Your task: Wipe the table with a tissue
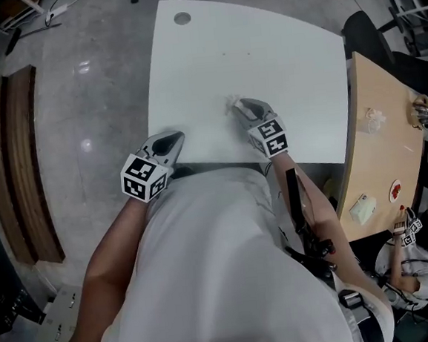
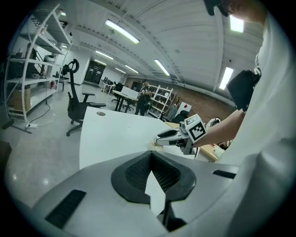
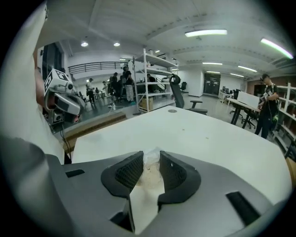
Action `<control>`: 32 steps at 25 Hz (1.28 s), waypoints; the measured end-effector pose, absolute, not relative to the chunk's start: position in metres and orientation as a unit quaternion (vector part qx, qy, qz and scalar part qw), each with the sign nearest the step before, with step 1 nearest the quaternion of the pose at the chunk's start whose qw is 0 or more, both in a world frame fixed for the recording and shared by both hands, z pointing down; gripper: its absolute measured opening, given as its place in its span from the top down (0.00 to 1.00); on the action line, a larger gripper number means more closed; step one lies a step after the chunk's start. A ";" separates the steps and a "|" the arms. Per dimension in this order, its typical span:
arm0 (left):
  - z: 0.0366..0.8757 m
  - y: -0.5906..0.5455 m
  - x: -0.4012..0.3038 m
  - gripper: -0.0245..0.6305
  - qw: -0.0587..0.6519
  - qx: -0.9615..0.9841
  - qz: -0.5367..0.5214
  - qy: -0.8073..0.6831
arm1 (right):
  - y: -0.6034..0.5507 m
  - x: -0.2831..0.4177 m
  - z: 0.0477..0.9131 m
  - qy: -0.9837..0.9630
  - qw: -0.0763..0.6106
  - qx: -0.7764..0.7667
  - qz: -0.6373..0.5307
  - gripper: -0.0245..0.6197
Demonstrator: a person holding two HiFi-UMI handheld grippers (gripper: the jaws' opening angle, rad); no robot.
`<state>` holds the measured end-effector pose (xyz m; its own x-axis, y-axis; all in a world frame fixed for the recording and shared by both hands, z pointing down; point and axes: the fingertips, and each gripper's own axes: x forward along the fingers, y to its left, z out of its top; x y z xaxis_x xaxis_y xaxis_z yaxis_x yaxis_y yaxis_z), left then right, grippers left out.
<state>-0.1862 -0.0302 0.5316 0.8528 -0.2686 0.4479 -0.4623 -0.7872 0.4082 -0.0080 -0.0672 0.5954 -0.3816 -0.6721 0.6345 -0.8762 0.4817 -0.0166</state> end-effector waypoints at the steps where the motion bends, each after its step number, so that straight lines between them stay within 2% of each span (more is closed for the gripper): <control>1: 0.532 -0.030 -0.191 0.95 0.260 0.926 0.187 -0.201 | -0.074 -0.018 0.596 -0.814 0.292 0.471 0.174 0.79; 6: 0.532 -0.031 -0.223 0.96 0.265 0.917 0.186 -0.233 | -0.098 -0.051 0.624 -0.799 0.345 0.460 0.174 0.79; 11: 0.539 -0.031 -0.248 0.96 0.277 0.907 0.188 -0.254 | -0.093 -0.051 0.632 -0.792 0.364 0.470 0.137 0.79; 23: 0.534 -0.035 -0.216 0.96 0.258 0.925 0.187 -0.207 | -0.051 -0.012 0.636 -0.759 0.383 0.501 0.159 0.79; 26: 0.534 -0.034 -0.212 0.96 0.257 0.927 0.186 -0.200 | -0.050 0.004 0.621 -0.755 0.353 0.527 0.168 0.79; 29: 0.531 -0.035 -0.211 0.96 0.252 0.930 0.184 -0.195 | -0.053 0.045 0.587 -0.729 0.278 0.602 0.169 0.79; 32: 0.533 -0.035 -0.209 0.96 0.251 0.931 0.185 -0.191 | -0.046 0.069 0.583 -0.724 0.267 0.612 0.173 0.79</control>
<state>-0.2089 -0.0347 0.5333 0.8585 -0.2634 0.4400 -0.4487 -0.8011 0.3960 0.0692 -0.0457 0.5832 -0.1080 -0.7939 0.5984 -0.9784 0.1914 0.0774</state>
